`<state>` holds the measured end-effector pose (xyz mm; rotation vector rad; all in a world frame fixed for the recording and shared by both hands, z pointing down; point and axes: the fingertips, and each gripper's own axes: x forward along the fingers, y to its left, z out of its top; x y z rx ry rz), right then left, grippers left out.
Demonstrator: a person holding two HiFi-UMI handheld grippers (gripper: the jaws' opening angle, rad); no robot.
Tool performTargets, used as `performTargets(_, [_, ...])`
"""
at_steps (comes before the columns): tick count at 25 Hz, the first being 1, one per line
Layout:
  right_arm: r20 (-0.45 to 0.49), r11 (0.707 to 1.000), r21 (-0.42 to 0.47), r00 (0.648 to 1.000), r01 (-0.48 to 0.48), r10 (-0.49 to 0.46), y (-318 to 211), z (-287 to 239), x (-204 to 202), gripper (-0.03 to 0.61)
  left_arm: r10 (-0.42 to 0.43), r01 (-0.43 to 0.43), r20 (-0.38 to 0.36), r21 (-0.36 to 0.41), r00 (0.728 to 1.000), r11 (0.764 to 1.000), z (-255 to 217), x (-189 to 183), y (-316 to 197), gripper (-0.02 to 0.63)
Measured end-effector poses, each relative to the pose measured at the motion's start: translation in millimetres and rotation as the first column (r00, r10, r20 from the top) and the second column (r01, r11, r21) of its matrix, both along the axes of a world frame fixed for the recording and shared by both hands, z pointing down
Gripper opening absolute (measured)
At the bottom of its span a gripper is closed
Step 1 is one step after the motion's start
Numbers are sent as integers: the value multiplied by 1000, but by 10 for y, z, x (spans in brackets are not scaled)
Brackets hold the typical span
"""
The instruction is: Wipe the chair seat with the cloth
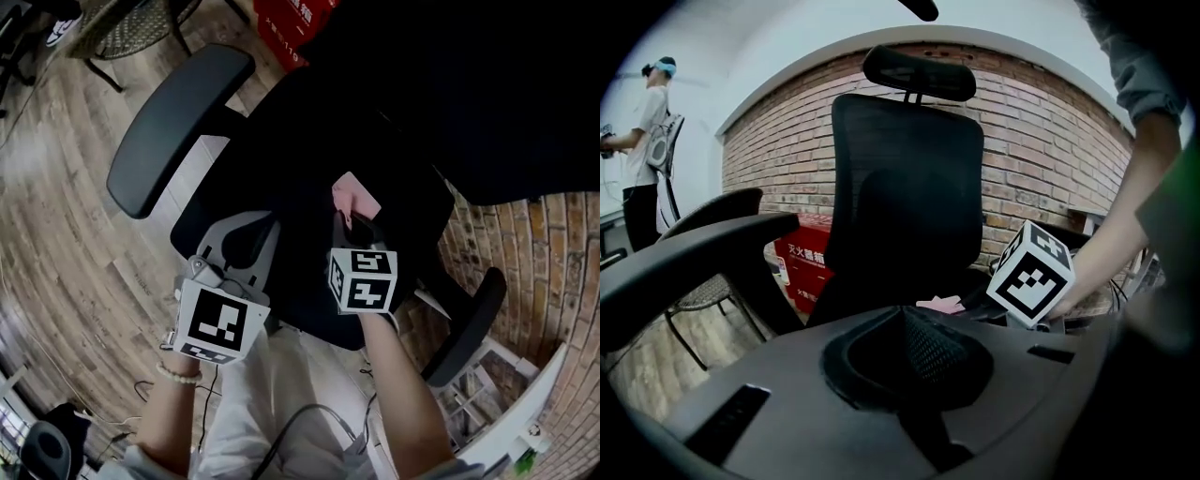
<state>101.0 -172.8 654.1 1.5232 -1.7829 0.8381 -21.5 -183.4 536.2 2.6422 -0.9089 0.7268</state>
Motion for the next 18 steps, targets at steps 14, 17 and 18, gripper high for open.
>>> performTargets(14, [126, 941, 67, 933, 332, -338, 16, -165, -1592, 54, -167, 167, 26, 10, 986, 986, -50, -800, 155, 18])
performTargets(17, [143, 911, 78, 900, 404, -412, 90, -200, -1901, 54, -185, 185, 47, 11, 982, 983, -53, -932, 173, 18])
performTargets(18, [148, 901, 80, 889, 426, -433, 121, -210, -1991, 54, -193, 193, 46, 12, 980, 981, -70, -968, 172, 18])
